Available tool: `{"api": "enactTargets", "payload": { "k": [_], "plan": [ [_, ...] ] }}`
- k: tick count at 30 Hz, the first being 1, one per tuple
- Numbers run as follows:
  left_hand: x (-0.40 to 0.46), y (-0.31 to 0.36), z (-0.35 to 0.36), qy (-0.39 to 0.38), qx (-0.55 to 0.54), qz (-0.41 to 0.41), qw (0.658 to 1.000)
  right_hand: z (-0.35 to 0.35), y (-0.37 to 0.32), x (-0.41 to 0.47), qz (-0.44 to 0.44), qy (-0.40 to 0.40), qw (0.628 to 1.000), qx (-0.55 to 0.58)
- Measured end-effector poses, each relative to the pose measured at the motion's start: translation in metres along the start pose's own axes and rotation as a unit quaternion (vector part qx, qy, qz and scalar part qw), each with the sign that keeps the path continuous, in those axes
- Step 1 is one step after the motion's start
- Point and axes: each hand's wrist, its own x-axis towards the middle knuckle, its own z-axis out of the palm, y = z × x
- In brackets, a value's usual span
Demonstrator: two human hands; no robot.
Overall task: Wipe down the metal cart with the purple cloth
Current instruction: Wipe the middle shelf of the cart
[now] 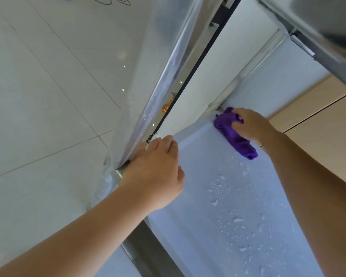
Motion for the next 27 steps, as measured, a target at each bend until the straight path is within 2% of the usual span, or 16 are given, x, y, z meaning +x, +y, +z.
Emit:
{"api": "enactTargets", "payload": {
  "k": [2, 4, 10, 13, 18, 20, 22, 24, 25, 27],
  "plan": [
    [0.000, -0.001, 0.000, 0.012, 0.003, 0.004, 1.000, 0.008, 0.012, 0.002, -0.070, 0.000, 0.997, -0.018],
    [0.000, -0.002, 0.000, 0.028, 0.008, 0.010, 1.000, 0.023, 0.016, 0.005, -0.100, -0.006, 0.995, -0.013],
    [0.001, -0.002, 0.001, 0.018, 0.004, 0.016, 1.000, 0.047, 0.017, 0.015, -0.031, 0.010, 0.999, 0.023],
    [0.002, -0.002, 0.000, 0.015, 0.012, 0.017, 1.000, 0.052, 0.013, 0.023, 0.020, 0.010, 0.999, -0.038],
    [0.001, -0.002, 0.000, 0.021, 0.012, 0.010, 1.000, 0.040, -0.006, 0.028, 0.097, -0.061, 0.983, -0.146],
    [0.001, -0.002, 0.000, 0.025, 0.011, 0.010, 1.000, 0.033, -0.006, 0.037, 0.155, -0.071, 0.982, -0.080],
    [0.002, -0.002, 0.000, 0.022, 0.009, 0.010, 1.000, 0.024, -0.006, 0.034, 0.206, -0.120, 0.971, -0.015],
    [0.002, -0.002, 0.001, 0.020, 0.012, 0.009, 1.000, 0.011, -0.004, 0.029, 0.228, -0.142, 0.963, 0.008],
    [0.002, -0.002, 0.001, 0.024, 0.015, 0.011, 1.000, 0.003, -0.005, 0.026, 0.210, -0.119, 0.970, 0.015],
    [0.002, -0.003, 0.000, 0.031, 0.014, 0.011, 0.999, -0.006, -0.004, 0.022, 0.113, -0.039, 0.993, 0.014]
  ]
}}
